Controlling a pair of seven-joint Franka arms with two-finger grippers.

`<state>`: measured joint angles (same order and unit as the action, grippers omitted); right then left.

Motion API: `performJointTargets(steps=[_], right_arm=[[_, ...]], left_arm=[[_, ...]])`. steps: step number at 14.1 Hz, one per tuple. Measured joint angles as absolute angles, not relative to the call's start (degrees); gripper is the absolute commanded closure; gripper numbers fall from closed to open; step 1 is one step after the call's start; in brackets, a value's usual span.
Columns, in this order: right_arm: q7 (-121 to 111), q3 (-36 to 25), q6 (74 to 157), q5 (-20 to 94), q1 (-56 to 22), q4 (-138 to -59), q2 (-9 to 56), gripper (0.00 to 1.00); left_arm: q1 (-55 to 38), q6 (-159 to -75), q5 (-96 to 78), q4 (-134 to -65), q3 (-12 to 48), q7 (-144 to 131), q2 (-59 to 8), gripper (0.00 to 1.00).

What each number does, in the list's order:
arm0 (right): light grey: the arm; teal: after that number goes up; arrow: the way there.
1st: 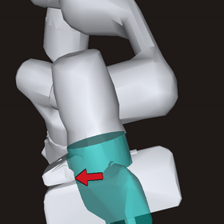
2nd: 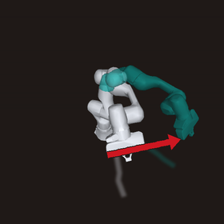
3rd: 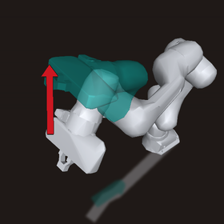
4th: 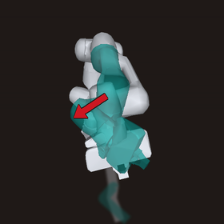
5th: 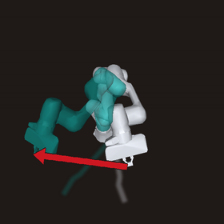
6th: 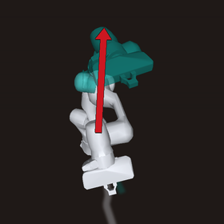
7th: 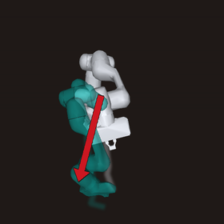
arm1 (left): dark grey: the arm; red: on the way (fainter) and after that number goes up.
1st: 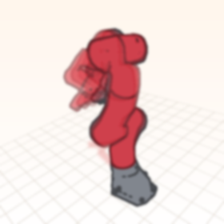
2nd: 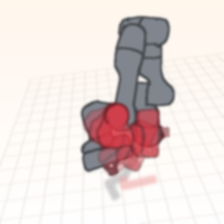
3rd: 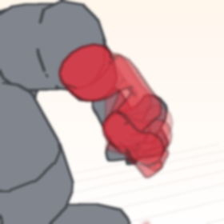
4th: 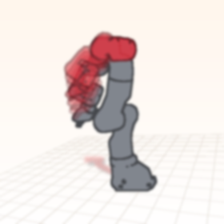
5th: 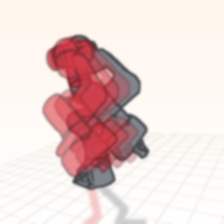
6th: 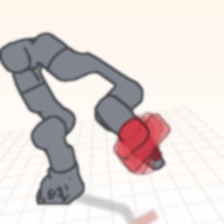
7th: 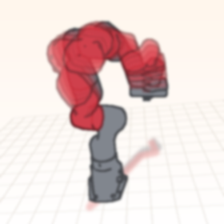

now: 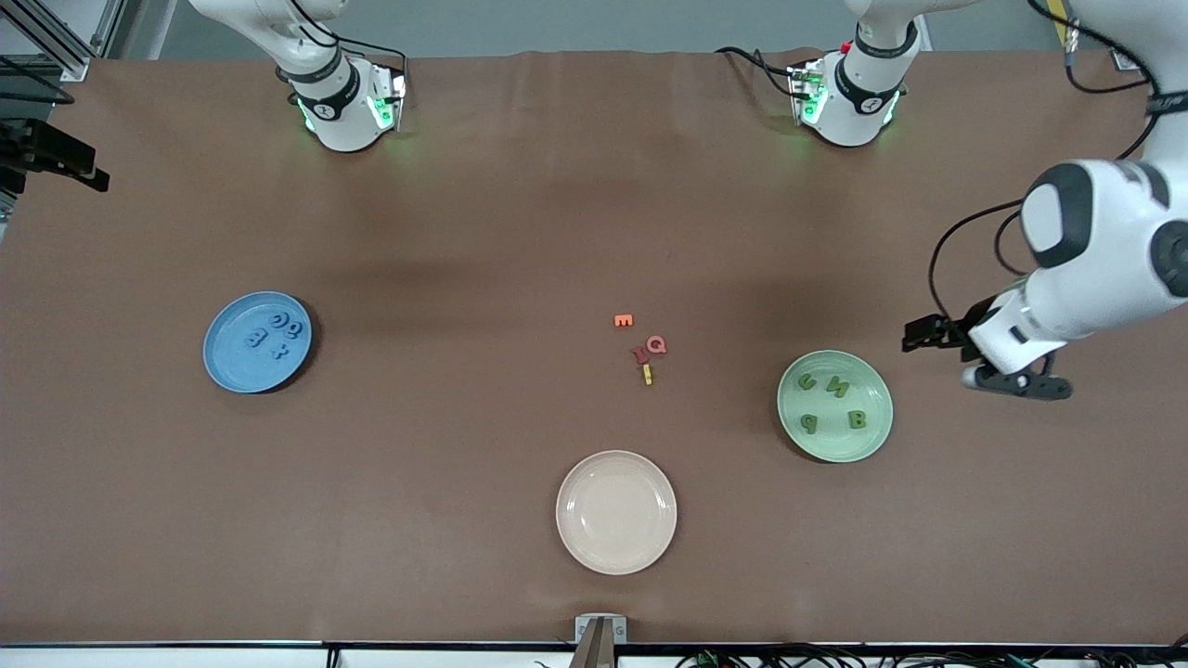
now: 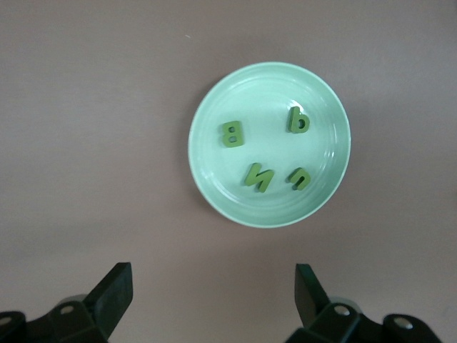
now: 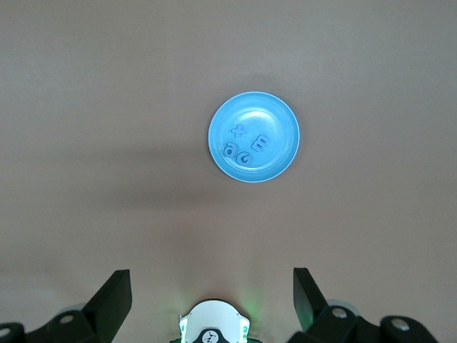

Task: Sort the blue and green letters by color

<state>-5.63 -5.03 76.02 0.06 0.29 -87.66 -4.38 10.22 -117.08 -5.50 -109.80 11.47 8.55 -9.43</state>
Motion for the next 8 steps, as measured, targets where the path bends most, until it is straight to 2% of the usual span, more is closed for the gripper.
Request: performJointTargets(steps=[5,8], right_arm=[[-6.03,-5.05,76.73,0.06,0.27,-88.42,-4.44,0.00],[-6.15,-4.98,77.13,0.06,-0.04,-88.69,-4.45,0.00]], left_arm=[[12.78,-108.17,-5.51,-105.75,11.31,6.88,0.45,0.00],[12.86,-106.10,-5.53,-101.89,11.31,3.41,2.34,0.00]])
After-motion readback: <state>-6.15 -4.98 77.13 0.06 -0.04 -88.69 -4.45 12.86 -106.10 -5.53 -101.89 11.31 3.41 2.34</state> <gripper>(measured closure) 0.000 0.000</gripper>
